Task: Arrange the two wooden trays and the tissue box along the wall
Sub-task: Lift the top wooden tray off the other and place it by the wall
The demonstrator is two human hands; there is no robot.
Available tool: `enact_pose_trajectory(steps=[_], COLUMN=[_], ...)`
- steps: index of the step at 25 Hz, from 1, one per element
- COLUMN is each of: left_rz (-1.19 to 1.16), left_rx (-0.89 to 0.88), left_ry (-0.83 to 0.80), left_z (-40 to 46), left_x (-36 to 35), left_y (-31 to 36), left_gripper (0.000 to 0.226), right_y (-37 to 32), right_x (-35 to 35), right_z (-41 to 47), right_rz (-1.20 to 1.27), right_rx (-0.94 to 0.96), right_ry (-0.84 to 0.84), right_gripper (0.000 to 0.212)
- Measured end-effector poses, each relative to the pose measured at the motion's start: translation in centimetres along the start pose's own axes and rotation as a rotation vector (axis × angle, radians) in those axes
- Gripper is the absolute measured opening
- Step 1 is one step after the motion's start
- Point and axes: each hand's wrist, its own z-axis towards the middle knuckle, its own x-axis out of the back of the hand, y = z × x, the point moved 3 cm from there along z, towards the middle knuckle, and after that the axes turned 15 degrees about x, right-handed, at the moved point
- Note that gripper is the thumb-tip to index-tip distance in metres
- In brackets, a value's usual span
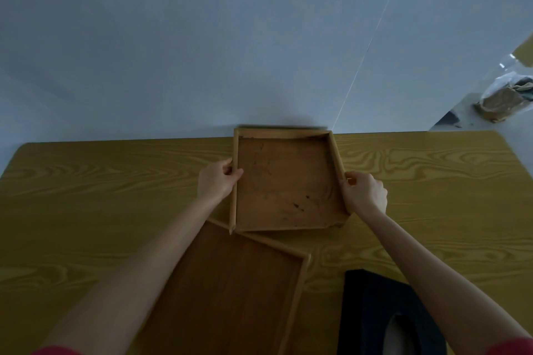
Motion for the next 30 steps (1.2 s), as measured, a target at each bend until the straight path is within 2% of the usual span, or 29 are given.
enact_pose_trajectory(steps=[9,13,15,17,20,22,26,30], left_rz=[-0.009,0.0,0.028,0.076,0.132,0.224,0.455,0.46], left_rx=[-0.002,-0.013,-0.046,-0.09,-0.154,-0.179,-0.261,-0.303], left_ry=[0.05,-0.006,-0.033,-0.034,-0.064,-0.096,-0.102,-0.041], left_z=[1.5,1.8,1.5,0.9,-0.6,-1.3,-2.9,-2.8], left_x=[-0.9,-0.9,-0.8,-0.7,-0.3,0.0,0.0,-0.1], left_y=[-0.2,-0.5,-0.8,-1.4,-3.6,-5.6,-8.3,-8.5], left_gripper=[0.054,0.057,0.057,0.052,0.045,0.045,0.027,0.03], right_y=[0.3,0.4,-0.1,-1.2,-2.9,-3.1,-3.5,-3.7], right_x=[-0.7,-1.2,-1.5,-2.2,-4.4,-6.0,-6.8,-6.7], right_z=[1.2,0.8,0.1,-1.4,-5.0,-6.5,-6.7,-6.7], right_rz=[-0.01,-0.075,-0.168,-0.21,-0.229,-0.311,-0.317,-0.3], right_rx=[0.031,0.036,0.144,0.378,0.813,0.964,0.971,0.972], right_ry=[0.032,0.005,-0.018,-0.024,-0.18,-0.263,-0.138,-0.125], right_gripper=[0.03,0.035,0.041,0.049,0.055,0.058,0.049,0.047])
